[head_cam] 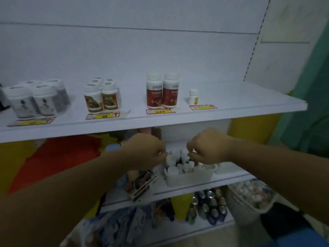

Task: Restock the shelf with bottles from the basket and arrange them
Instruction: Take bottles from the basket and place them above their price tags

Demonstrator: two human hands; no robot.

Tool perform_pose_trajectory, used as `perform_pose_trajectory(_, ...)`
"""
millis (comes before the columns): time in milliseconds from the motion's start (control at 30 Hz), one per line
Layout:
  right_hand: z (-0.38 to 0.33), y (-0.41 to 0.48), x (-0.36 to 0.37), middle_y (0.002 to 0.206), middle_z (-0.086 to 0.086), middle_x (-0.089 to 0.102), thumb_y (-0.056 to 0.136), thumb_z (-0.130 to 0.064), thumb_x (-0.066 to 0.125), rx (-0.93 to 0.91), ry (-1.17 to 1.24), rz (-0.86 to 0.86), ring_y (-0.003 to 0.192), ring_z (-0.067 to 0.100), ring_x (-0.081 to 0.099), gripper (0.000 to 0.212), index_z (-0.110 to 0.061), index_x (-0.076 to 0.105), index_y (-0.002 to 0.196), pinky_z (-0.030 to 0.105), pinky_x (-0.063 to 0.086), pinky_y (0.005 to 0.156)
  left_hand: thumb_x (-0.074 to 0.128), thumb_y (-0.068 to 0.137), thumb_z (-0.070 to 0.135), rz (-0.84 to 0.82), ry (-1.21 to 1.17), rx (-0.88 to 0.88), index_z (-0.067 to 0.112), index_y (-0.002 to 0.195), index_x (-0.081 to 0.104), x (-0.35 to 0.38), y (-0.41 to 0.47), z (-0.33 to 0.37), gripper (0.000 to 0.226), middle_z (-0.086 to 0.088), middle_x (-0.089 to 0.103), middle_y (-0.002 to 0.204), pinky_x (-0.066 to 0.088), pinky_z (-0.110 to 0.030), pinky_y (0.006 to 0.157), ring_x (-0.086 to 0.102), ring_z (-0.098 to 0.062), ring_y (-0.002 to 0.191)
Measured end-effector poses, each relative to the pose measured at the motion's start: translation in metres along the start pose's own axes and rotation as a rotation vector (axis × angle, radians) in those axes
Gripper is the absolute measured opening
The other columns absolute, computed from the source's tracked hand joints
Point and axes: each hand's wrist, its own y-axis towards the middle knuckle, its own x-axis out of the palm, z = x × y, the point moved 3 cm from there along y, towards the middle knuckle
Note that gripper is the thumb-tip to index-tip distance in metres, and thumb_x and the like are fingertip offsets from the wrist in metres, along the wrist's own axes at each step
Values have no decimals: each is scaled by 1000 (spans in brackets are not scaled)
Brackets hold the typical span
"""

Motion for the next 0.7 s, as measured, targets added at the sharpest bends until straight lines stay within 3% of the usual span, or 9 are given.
perform_pose_trajectory(67, 23, -4, 41, 92, 4, 69, 93, -37, 43, 129, 128, -54, 83, 25, 61, 26, -20, 63, 98, 28, 34, 62, 43, 92, 32, -25, -179, -98, 10, 81, 66, 45, 10, 0, 33, -8, 66, 80, 37, -28, 59, 55, -19, 70)
perform_pose_trajectory(167, 52, -4, 102, 96, 8, 69, 91, -33, 48, 249, 261, -86, 89, 27, 62, 24, -17, 65, 98, 28, 39, 66, 47, 92, 20, -61, -466, -273, 10, 81, 62, 109, 23, -1, 21, -3, 61, 82, 45, -28, 65, 59, -22, 81)
perform_pose_trajectory(267, 67, 2, 158, 97, 10, 69, 90, -29, 50, 311, 400, -86, 92, 28, 62, 25, -13, 66, 99, 25, 38, 67, 50, 92, 18, -107, -557, -410, 10, 108, 63, 159, 44, 0, 22, -2, 59, 100, 37, -18, 75, 57, -22, 101)
perform_pose_trajectory(400, 71, 16, 215, 116, 13, 64, 91, -25, 53, 342, 630, -50, 105, 28, 60, 32, -6, 61, 115, 31, 49, 84, 56, 88, 23, -102, -614, -543, 8, 118, 56, 205, 88, -14, 34, -11, 59, 117, 41, -31, 95, 54, -29, 112)
perform_pose_trajectory(500, 73, 32, 248, 135, 18, 51, 90, -17, 56, 271, 708, -73, 118, 32, 54, 47, -4, 46, 134, 35, 46, 95, 57, 83, 30, -81, -636, -655, 13, 136, 44, 229, 110, -23, 57, -7, 49, 136, 35, -32, 106, 45, -26, 127)
perform_pose_trajectory(567, 82, 50, 266, 146, 15, 40, 88, -12, 55, 252, 706, -51, 122, 34, 51, 54, -7, 39, 139, 39, 48, 94, 52, 78, 32, -23, -619, -663, 12, 135, 46, 240, 120, -27, 61, -10, 51, 135, 36, -34, 107, 46, -27, 126)
perform_pose_trajectory(700, 98, 87, 284, 161, -3, -1, 93, -15, 46, 300, 656, -84, 137, 23, 33, 69, -21, 8, 151, 38, 45, 100, 53, 77, 36, 38, -529, -754, 18, 133, 47, 264, 134, -30, 58, -6, 57, 127, 38, -40, 106, 46, -30, 126)
